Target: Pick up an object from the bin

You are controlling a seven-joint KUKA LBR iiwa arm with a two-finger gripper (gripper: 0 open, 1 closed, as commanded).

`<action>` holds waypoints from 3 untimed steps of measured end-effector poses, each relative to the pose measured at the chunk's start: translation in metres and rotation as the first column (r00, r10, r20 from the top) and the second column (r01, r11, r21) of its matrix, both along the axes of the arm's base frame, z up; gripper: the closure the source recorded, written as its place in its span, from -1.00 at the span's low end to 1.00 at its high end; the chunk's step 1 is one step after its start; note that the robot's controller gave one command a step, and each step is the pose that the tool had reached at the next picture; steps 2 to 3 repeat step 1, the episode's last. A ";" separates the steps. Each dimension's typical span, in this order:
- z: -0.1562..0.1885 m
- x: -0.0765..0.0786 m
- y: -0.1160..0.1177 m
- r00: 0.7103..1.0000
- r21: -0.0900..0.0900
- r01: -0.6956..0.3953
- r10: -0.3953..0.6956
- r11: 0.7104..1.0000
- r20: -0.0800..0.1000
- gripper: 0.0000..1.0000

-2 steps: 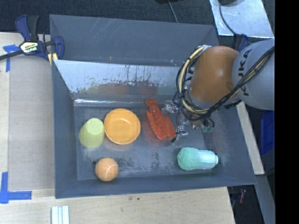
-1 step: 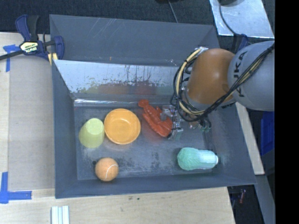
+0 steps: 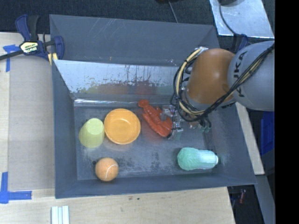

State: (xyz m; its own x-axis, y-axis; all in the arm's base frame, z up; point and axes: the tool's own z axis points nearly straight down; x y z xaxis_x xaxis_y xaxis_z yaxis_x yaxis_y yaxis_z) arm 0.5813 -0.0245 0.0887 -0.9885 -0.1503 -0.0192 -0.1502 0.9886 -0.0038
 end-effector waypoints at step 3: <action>0.096 0.000 0.012 1.000 0.000 -0.002 0.002 1.000 -0.002 1.00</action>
Offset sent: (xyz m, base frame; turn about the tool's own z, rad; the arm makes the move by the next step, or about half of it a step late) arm 0.0021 0.0042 0.0145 0.0378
